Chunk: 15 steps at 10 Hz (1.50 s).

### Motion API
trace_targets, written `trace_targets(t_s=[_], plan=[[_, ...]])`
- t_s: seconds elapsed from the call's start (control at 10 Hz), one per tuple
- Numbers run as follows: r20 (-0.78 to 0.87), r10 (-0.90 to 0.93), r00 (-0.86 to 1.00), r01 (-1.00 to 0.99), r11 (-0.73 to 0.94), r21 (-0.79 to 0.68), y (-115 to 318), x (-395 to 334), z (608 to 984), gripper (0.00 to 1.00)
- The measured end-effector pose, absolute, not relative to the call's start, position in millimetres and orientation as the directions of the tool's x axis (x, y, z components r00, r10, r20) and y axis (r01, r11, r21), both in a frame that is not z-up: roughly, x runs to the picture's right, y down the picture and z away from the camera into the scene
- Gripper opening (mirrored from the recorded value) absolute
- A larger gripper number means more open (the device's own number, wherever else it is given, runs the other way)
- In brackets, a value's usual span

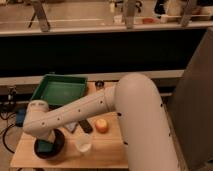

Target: Wipe purple bowl with sponge

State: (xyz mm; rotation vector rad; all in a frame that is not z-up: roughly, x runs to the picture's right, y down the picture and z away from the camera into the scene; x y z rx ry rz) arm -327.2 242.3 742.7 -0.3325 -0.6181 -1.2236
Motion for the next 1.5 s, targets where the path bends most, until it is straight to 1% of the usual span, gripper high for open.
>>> trace_targets(t_s=[0.3, 0.5, 0.8, 1.0, 1.2, 1.5], plan=[[0.609, -0.752, 0.254, 0.944, 0.331, 0.015, 226, -326, 752, 0.00], [0.656, -0.700, 0.282, 0.944, 0.325, -0.059, 216, -321, 762, 0.00], [0.717, -0.628, 0.302, 0.937, 0.334, -0.102, 208, -310, 765, 0.00], [0.774, -0.569, 0.279, 0.927, 0.371, -0.061, 202, -308, 754, 0.00], [0.797, -0.540, 0.270, 0.915, 0.401, -0.039, 201, -305, 750, 0.00], [0.821, -0.522, 0.231, 0.890, 0.454, 0.038, 198, -302, 744, 0.00]])
